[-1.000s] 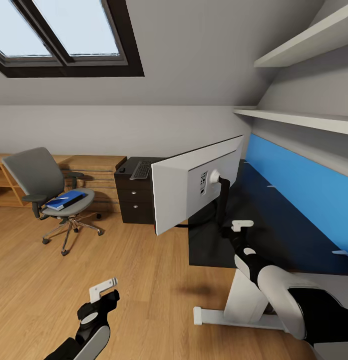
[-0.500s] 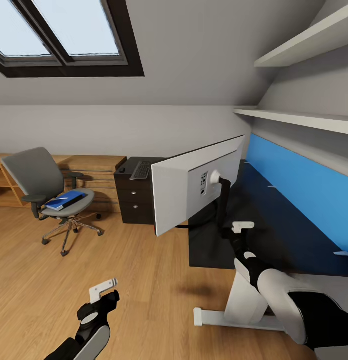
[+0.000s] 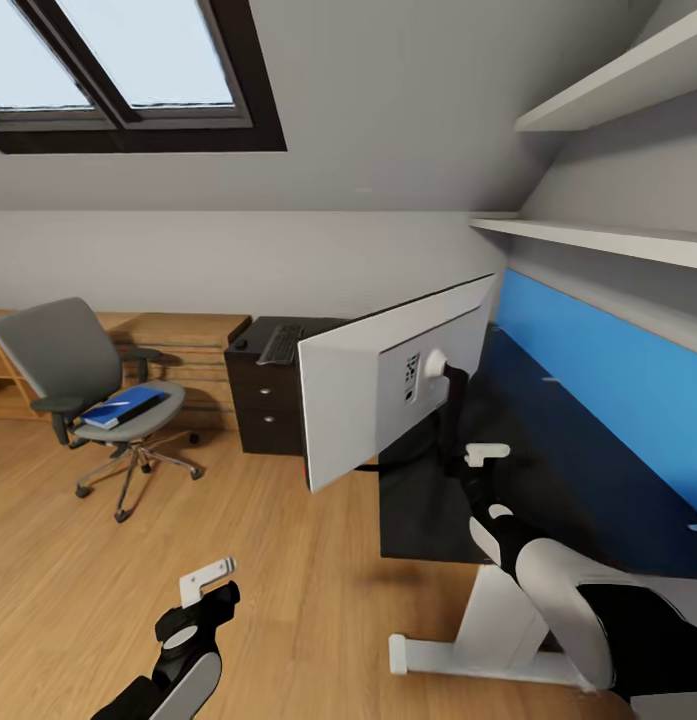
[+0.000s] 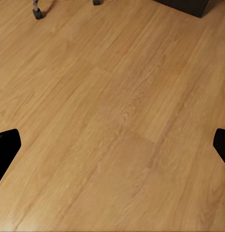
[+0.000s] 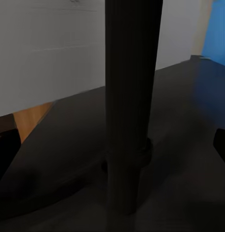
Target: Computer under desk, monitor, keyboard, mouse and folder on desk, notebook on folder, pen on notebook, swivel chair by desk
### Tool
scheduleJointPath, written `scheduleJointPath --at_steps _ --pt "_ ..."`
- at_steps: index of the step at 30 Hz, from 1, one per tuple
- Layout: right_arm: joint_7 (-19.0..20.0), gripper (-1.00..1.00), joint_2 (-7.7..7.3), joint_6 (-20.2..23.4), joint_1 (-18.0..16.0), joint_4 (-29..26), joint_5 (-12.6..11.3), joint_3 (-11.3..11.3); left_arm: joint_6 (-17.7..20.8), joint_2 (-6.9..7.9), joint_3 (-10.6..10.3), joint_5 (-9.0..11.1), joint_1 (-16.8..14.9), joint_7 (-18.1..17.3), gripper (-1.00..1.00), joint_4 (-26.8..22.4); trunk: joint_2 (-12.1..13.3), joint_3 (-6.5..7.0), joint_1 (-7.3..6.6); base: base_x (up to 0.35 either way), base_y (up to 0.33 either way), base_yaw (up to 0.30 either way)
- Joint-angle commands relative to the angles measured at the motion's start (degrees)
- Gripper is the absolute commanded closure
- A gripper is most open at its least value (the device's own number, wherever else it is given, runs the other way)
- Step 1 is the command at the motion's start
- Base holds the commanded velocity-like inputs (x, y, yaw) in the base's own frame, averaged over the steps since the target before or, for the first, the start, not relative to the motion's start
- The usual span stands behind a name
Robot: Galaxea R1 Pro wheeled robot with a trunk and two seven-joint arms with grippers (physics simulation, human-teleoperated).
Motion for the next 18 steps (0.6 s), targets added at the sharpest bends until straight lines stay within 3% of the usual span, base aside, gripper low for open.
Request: scheduleJointPath --at_steps 1,11,18 --pt "-0.1 -1.00 -0.04 -0.2 -0.1 0.1 0.1 0.0 0.3 0.05 -0.1 0.2 -0.1 0.4 -1.00 -0.1 0.0 -0.06 0.03 0.209 0.000 0.000" --pt "0.0 -1.00 -0.21 -0.1 -0.1 0.1 0.1 0.0 0.3 0.04 -0.2 0.3 -0.1 0.3 -1.00 0.1 0.0 -0.06 0.03 0.169 0.000 0.000" --pt "0.0 -1.00 -0.20 -0.1 -0.1 0.1 0.1 0.0 0.3 0.00 -0.3 0.2 -0.1 0.3 -1.00 0.1 0.0 -0.06 0.03 0.061 0.000 0.000"
